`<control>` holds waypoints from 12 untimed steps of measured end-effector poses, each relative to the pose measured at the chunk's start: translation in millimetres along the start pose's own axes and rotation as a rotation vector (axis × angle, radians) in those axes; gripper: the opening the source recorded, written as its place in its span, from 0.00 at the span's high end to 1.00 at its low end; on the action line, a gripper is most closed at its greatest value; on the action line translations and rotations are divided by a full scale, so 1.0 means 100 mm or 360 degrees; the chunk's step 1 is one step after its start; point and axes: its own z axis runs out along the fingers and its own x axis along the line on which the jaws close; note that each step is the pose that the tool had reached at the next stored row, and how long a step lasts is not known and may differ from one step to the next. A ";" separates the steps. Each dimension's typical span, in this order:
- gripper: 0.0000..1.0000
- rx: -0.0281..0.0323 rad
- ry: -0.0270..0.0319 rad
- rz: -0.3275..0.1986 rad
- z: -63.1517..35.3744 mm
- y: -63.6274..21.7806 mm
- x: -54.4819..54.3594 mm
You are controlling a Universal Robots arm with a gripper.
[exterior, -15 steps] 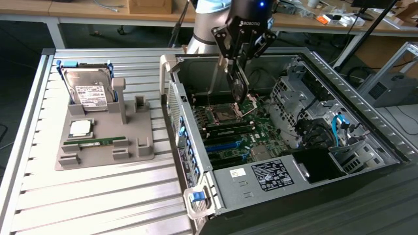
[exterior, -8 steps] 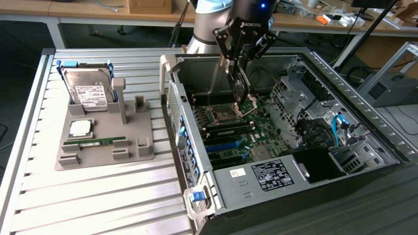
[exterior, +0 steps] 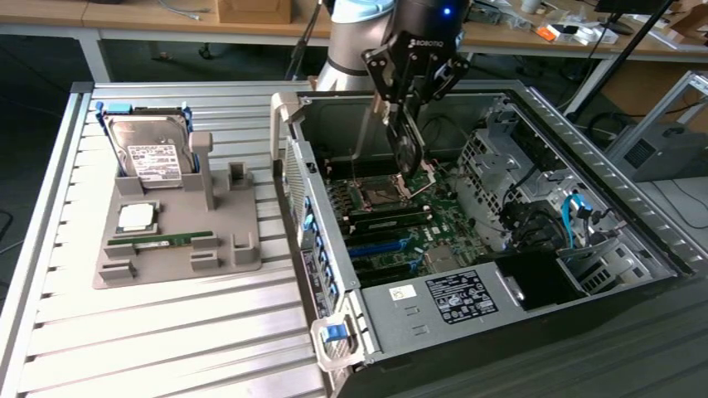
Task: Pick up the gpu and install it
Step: 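Pick up the gpu and move the gpu toward the slot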
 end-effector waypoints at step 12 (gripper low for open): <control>0.73 0.00002 0.00000 0.0000 0.027 0.005 -0.03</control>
